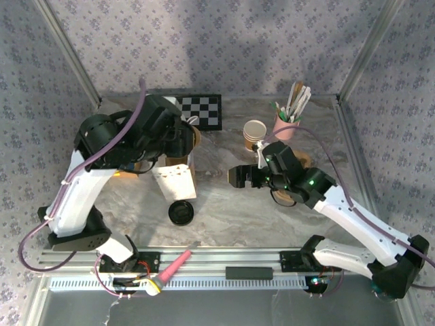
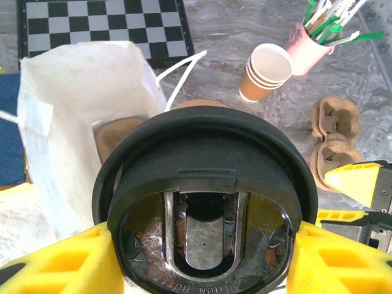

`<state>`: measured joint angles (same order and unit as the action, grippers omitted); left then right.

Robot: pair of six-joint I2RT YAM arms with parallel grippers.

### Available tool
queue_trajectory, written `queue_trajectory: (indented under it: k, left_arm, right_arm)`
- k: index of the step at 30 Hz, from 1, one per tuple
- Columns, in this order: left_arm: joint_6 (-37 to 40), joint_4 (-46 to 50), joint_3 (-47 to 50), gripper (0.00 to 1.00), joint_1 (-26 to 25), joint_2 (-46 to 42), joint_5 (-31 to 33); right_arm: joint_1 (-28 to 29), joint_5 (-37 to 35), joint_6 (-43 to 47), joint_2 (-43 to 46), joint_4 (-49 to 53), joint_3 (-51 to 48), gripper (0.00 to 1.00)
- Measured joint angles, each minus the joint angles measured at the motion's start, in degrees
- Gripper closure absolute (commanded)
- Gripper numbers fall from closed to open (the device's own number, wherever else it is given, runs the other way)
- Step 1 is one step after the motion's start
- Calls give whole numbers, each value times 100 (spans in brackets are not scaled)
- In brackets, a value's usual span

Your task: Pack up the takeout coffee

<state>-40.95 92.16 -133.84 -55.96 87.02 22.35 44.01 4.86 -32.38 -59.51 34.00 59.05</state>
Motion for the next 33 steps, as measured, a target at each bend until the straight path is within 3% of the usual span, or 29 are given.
queue_trajectory:
  k: [5, 12, 33]
  left_arm:
    - [-151, 0, 457, 44, 81, -398, 63]
    - [-216, 0, 1147, 45, 634, -586, -79]
    - [468, 2, 1475, 45, 1939, 433, -1274]
  right_arm:
    - [157, -96, 9, -133, -44, 46, 0]
    - [348, -216, 9, -186, -46, 48, 0]
    - [389, -466, 26, -190, -39, 57, 0]
